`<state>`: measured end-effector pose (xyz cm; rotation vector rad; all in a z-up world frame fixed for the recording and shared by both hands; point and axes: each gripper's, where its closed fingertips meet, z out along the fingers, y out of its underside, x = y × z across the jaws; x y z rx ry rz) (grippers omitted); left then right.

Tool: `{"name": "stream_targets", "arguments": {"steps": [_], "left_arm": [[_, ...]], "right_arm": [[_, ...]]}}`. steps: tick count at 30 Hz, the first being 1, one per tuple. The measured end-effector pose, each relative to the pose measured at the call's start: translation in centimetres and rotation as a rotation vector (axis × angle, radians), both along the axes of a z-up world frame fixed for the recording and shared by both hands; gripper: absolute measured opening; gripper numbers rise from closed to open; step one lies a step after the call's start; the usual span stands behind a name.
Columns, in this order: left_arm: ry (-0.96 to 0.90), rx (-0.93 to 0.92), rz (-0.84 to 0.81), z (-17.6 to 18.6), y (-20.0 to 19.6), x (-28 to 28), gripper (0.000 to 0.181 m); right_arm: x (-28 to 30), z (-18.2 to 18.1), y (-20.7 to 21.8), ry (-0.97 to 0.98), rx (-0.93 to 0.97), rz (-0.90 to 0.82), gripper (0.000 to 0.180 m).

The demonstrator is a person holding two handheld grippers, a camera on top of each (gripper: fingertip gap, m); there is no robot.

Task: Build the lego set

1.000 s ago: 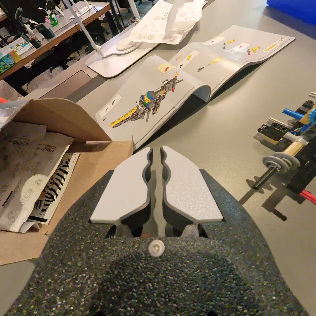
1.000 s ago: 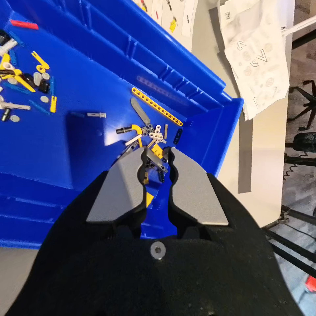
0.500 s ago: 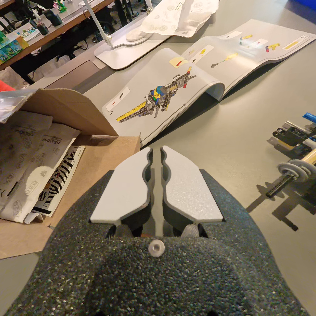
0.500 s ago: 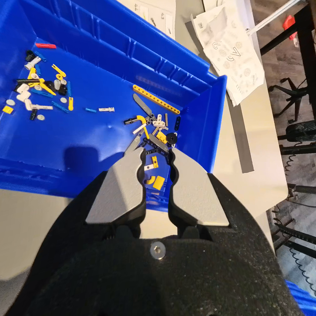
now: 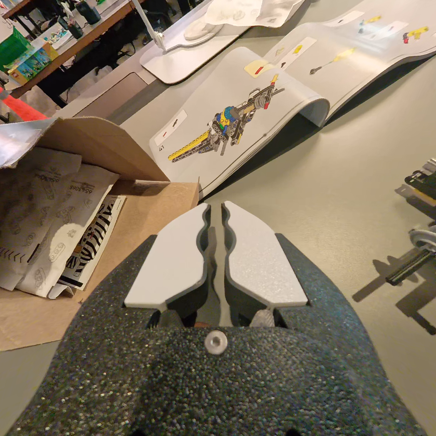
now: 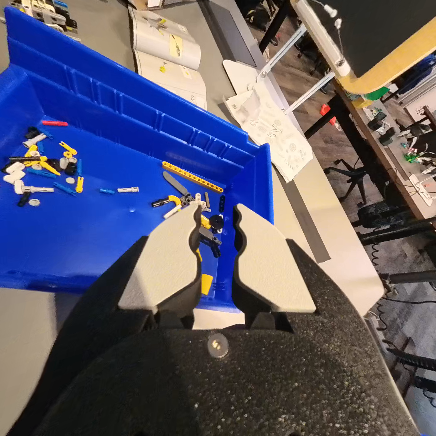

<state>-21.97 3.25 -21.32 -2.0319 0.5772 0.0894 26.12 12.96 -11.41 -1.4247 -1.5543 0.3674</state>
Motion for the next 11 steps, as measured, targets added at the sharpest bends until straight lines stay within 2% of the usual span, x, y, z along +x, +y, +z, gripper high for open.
{"name": "stream_targets", "arguments": {"steps": [11], "left_arm": [[-0.010,-0.029,0.002,-0.31,0.10,-0.04,0.008]], "right_arm": [[-0.38,0.23,0.12,0.078,0.013,-0.054,0.025]]}}
